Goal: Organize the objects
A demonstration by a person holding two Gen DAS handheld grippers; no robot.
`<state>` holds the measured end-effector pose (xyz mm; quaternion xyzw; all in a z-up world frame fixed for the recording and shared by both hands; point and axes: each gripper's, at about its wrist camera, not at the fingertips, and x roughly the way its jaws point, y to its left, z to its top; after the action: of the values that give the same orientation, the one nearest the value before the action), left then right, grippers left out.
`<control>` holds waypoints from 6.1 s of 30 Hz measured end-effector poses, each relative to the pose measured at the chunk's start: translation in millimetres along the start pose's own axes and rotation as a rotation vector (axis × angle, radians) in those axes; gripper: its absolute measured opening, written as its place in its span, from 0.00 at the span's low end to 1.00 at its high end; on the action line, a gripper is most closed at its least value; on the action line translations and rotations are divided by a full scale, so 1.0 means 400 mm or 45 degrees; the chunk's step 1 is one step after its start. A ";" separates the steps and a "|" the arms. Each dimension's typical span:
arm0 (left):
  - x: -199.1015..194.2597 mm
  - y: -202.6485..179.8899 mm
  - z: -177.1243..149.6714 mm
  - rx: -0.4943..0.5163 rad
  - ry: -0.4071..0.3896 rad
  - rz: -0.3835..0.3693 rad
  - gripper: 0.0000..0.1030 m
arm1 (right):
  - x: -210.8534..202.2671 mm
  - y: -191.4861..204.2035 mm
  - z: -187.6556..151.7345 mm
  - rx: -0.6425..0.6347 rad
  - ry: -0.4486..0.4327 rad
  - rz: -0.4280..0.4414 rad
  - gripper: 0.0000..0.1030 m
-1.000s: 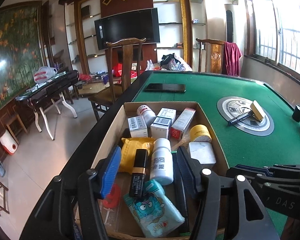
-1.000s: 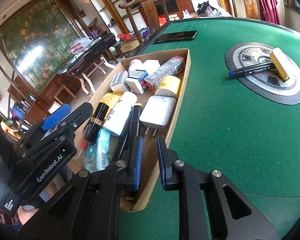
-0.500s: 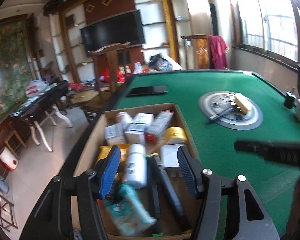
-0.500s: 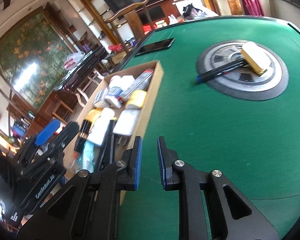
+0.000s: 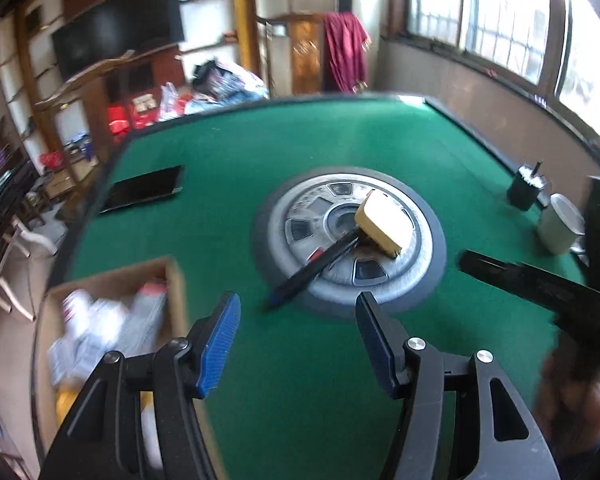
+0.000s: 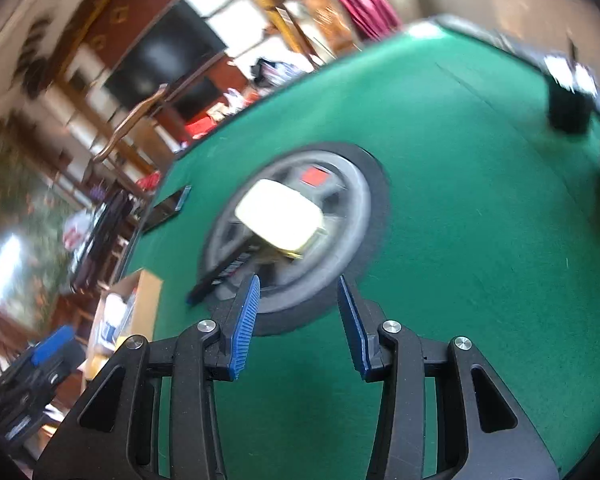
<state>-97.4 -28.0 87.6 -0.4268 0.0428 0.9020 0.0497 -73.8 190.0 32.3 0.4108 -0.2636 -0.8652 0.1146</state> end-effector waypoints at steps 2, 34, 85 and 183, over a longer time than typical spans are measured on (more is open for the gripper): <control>0.093 -0.019 0.022 0.032 0.103 -0.025 0.59 | -0.004 -0.025 0.009 0.052 -0.003 0.039 0.39; 0.079 -0.035 -0.176 -0.206 0.105 0.036 0.13 | -0.021 -0.007 0.025 0.004 -0.047 0.071 0.39; -0.077 0.018 -0.221 -0.263 -0.214 -0.035 0.13 | -0.062 0.177 -0.159 -0.369 -0.096 -0.044 0.45; -0.265 0.426 -0.481 -0.603 -0.253 -0.008 0.15 | 0.098 0.596 -0.502 -0.827 0.313 0.261 0.14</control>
<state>95.4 -225.5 53.8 -0.3358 -0.1760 0.9243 -0.0448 51.7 -98.0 32.8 0.4255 0.0008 -0.8320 0.3561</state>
